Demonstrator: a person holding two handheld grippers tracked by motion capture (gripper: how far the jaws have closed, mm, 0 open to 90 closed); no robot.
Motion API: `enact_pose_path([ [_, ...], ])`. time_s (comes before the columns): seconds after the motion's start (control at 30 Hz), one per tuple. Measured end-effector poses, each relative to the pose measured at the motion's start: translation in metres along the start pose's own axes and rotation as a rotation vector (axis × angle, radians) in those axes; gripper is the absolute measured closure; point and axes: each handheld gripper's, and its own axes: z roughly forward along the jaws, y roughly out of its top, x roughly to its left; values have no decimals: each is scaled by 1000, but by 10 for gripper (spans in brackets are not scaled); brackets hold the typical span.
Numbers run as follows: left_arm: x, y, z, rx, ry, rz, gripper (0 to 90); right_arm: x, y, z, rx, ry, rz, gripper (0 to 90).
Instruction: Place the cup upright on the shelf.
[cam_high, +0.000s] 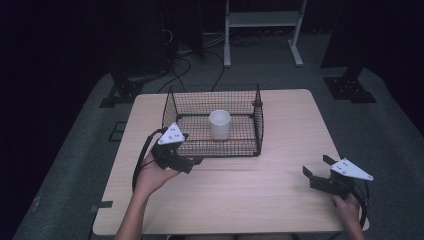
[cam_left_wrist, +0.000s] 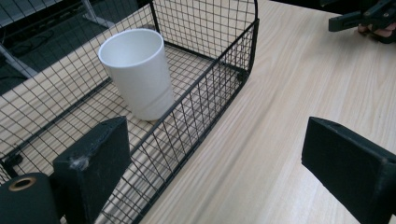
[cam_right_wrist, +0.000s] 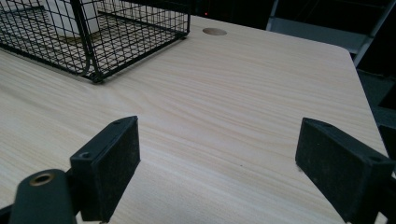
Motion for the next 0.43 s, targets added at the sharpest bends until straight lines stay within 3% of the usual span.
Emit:
enact_pose_path([
  [0.33, -14, -21, -7, -21, 14, -17, 73, 1, 0, 0, -1, -1, -4, 131],
  [0.43, -20, -32, -10, -50, 9, -32, 73, 0, 0, 0, -1, -2, -4, 131],
])
